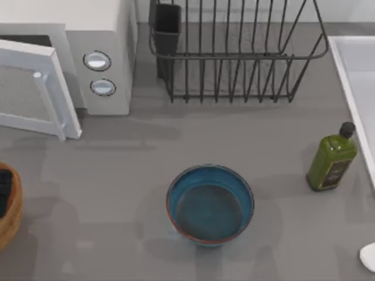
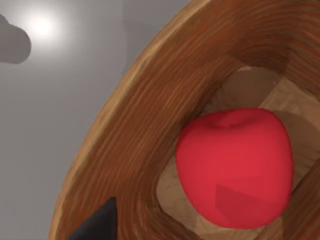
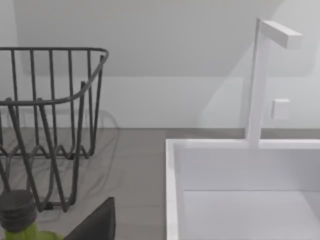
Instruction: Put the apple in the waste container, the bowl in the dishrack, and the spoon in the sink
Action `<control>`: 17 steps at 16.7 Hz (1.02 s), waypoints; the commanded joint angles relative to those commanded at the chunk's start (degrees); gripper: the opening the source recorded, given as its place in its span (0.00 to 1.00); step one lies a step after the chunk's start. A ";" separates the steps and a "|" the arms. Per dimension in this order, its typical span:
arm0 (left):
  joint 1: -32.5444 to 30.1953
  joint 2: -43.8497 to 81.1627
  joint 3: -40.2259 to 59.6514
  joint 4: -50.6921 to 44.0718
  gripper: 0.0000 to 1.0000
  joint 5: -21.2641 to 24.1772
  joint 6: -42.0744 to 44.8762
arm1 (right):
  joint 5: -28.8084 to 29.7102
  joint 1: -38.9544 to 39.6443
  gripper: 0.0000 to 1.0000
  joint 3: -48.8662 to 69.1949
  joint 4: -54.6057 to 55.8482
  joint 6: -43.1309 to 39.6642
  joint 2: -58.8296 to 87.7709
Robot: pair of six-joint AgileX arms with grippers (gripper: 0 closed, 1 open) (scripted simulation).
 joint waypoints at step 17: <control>-2.88 -66.78 -44.12 50.54 1.00 7.65 -4.61 | 0.00 0.00 1.00 0.00 0.00 0.00 0.00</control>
